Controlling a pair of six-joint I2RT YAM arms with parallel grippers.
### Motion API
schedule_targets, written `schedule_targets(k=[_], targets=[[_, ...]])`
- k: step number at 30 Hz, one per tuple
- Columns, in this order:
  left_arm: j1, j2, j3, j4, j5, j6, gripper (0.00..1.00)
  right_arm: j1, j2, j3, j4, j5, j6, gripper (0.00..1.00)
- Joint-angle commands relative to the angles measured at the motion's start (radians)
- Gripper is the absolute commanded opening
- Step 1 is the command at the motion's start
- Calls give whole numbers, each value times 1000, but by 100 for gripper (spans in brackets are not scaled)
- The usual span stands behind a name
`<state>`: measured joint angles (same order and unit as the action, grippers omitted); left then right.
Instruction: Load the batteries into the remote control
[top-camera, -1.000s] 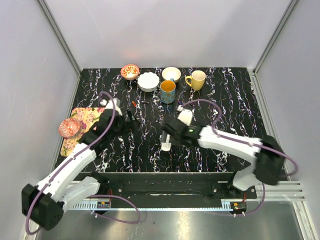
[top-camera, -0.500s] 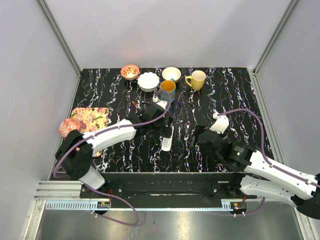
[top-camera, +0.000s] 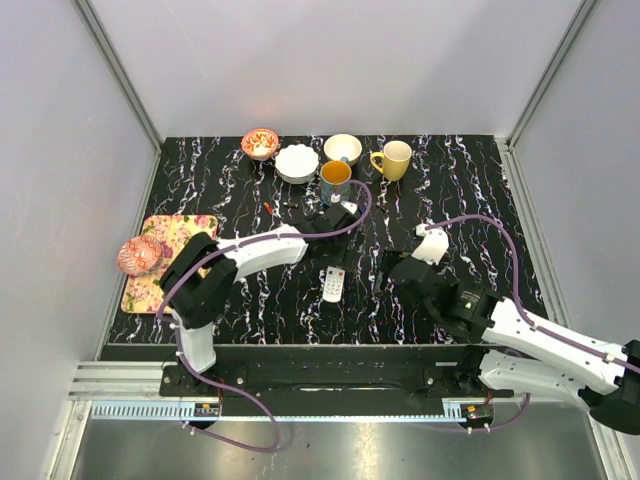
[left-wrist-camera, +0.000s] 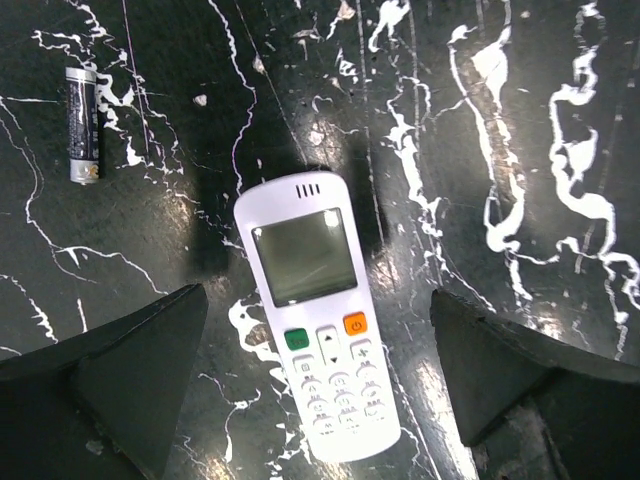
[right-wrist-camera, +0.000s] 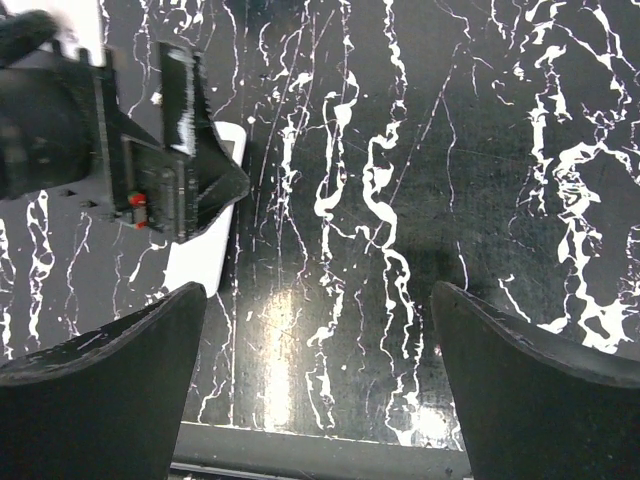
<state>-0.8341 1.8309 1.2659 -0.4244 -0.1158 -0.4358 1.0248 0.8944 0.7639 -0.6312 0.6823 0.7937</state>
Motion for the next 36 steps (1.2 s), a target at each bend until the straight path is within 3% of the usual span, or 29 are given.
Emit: schedule_targets(k=[1,5,8,16,22,23,24,30,34,36], targets=[[0,54,56,-14,-61,23,99,0,-29,0,39,-7,-7,100],[3,88,66,-4,-96,19,99,0,-63,6,34,-30,12,100],[3,105,78,-1,-99,20,93,1,-84,2,34,-38,21,100],[1,134,67,16,-68,11,74,0,-92,-14,19,-36,39,100],[1,139,50,29,-56,9,51,0,-94,-18,21,-43,50,100],[3,117,44,41,-61,6,39,1,-95,-15,18,-41,50,100],[1,99,33,52,-65,5,36,1,-97,-14,16,-44,50,100],[18,-200,-89,180,-55,-18,24,1,-84,20,40,-47,6,99],[97,-402,-273,391,109,-99,15,0,-78,26,117,-81,-14,100],[133,-516,-353,498,267,-180,12,1,-94,5,216,-178,-60,100]])
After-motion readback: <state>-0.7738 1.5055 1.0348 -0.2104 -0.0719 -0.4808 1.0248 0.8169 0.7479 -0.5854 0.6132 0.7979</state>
